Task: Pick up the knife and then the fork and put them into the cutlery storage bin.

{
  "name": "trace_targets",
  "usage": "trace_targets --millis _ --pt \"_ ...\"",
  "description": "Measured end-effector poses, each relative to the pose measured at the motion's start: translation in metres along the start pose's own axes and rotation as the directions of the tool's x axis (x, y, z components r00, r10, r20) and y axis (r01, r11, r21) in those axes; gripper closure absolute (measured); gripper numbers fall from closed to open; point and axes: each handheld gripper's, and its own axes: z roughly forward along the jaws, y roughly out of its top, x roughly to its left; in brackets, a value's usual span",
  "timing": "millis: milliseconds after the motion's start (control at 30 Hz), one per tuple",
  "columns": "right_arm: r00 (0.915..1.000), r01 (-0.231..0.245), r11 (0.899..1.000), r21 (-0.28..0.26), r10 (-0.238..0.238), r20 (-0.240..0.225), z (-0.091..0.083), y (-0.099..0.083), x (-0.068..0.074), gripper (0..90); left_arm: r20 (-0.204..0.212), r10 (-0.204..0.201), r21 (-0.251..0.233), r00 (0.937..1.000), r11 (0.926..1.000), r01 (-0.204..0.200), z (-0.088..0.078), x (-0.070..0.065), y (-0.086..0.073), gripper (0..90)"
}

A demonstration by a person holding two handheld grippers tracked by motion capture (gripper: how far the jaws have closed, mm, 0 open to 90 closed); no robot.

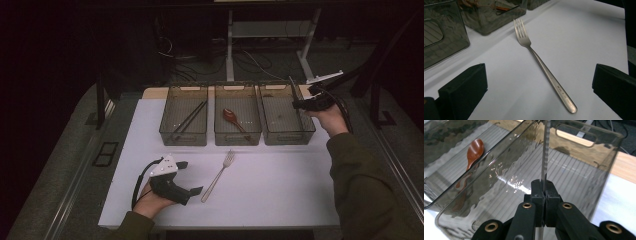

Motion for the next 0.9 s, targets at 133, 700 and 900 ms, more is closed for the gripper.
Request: trace_targets --millis 133,700,900 --pt "1.0 -0.006 1.0 0.017 0.006 -0.003 0.014 0.001 0.001 87.3 0.005 0.006 -0.001 1.0 1.0 -0.006 0.0 0.0 0.0 0.0" --pt "0.9993 0.01 0.997 0.077 -0.013 0.034 0.048 0.001 0.008 76.4 0.014 0.01 0.002 0.9998 0.9999 -0.01 0.0 -0.001 0.0 0.0" --pt "0.9997 0.0 0.998 0.06 -0.001 0.026 0.041 0.0 0.007 66.1 0.014 0.013 0.004 0.9998 0.9999 -0.013 0.001 -0.001 0.0 0.0"
